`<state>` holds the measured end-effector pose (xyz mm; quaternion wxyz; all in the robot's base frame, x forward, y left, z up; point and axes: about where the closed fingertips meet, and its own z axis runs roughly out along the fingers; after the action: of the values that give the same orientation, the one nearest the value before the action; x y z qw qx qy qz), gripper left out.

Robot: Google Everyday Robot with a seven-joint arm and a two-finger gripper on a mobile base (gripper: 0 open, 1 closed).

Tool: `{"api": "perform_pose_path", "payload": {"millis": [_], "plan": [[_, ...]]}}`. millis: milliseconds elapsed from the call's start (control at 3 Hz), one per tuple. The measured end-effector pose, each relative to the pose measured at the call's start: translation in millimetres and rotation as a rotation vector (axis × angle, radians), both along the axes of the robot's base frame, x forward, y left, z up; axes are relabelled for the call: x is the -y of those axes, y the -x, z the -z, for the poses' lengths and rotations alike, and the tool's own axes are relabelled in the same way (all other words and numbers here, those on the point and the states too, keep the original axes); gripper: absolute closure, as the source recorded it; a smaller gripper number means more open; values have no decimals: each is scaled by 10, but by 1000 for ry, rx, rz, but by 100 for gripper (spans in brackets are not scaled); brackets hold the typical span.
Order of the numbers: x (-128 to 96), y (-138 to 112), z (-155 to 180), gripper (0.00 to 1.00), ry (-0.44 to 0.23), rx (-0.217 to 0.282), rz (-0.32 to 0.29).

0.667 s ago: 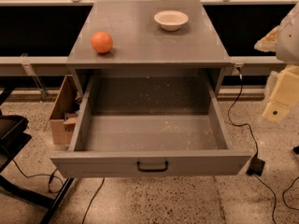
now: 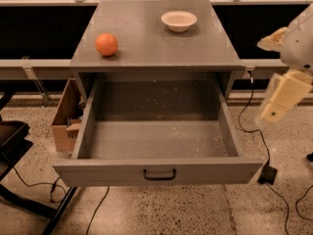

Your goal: Place orange into top drawer

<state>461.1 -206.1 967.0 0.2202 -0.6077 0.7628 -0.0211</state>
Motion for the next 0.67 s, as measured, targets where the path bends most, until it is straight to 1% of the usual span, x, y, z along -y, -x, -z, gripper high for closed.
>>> {"api": "perform_pose_path", "payload": {"millis": [333,667], "plan": [[-258,-617,103,0,-168,123,-81],[-639,-1364,102,0,-367,197,-135]]}}
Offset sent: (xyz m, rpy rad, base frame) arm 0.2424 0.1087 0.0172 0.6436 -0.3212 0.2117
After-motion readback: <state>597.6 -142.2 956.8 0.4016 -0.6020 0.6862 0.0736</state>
